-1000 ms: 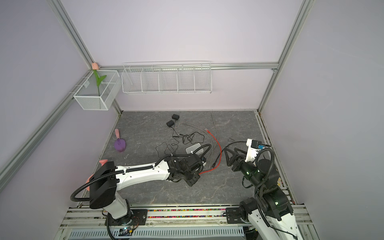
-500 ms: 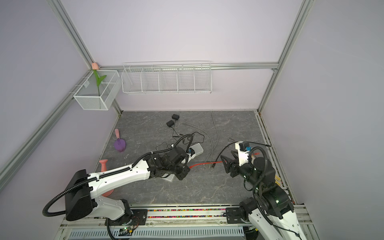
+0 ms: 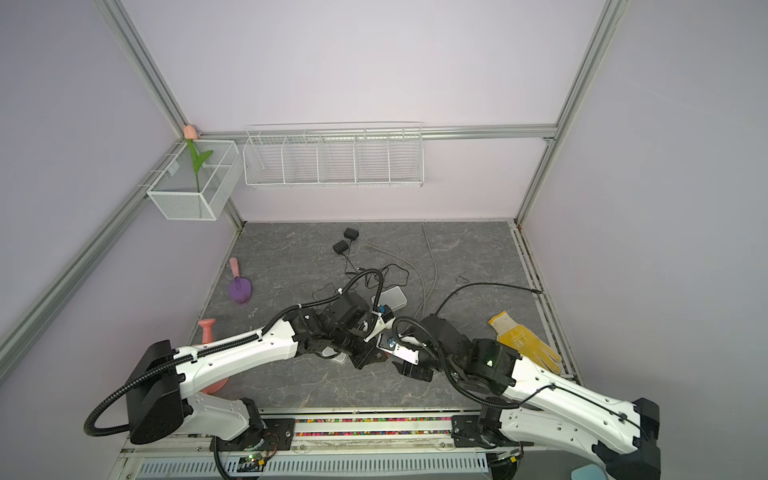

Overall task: Insert the plug into the switch port
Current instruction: 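Take the red plug from the left gripper with the right gripper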

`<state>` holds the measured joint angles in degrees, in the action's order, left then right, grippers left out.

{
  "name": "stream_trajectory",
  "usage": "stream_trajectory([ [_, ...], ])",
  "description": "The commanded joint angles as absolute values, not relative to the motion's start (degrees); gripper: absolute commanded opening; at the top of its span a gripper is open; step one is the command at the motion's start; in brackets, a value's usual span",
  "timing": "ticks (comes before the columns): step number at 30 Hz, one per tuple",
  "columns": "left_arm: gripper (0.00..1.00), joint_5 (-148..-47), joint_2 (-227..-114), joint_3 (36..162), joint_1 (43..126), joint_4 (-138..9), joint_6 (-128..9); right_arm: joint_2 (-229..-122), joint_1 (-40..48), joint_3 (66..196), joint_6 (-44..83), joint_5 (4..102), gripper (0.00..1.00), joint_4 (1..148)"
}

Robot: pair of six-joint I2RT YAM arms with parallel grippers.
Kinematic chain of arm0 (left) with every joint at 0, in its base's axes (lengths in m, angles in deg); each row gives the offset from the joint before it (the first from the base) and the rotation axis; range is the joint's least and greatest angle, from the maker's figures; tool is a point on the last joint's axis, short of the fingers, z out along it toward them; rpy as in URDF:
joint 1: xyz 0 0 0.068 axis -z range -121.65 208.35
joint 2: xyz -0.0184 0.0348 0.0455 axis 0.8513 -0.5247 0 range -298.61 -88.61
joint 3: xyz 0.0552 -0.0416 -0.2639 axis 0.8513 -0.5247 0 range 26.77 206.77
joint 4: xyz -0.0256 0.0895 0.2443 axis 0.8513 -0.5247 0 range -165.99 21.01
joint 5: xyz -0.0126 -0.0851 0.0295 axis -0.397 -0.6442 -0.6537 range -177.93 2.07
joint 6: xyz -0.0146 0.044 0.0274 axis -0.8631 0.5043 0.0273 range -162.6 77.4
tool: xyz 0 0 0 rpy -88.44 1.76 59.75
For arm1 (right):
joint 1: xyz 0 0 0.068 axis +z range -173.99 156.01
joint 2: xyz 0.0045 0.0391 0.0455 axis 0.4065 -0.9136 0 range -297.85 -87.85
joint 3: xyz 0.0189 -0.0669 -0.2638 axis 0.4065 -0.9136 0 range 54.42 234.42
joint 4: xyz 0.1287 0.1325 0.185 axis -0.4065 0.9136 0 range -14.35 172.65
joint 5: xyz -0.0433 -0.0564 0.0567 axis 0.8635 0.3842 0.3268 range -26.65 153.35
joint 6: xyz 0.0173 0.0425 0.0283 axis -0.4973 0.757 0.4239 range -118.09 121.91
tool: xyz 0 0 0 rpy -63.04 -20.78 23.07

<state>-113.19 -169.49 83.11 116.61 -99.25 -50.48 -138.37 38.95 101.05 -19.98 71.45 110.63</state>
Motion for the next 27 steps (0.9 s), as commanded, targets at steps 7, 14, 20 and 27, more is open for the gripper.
stream_trajectory([
  [7, 0.00, -123.04, -166.55, 79.69, 114.09, -95.43, -50.63, -139.07, 39.82, 97.69, -27.35, 73.69, 0.59, 103.50],
  [14, 0.00, -124.62, -166.48, 78.39, 113.20, -93.26, -52.49, -144.71, 41.40, 98.19, -27.58, 73.24, 0.56, 103.25],
  [20, 0.00, -127.55, -165.97, 76.42, 111.40, -90.30, -53.85, -145.44, 41.69, 97.46, -26.92, 72.93, 0.53, 102.27],
  [27, 0.00, -128.34, -167.03, 76.35, 111.40, -89.61, -54.31, -148.06, 41.67, 97.06, -26.66, 72.36, 0.45, 101.41],
])
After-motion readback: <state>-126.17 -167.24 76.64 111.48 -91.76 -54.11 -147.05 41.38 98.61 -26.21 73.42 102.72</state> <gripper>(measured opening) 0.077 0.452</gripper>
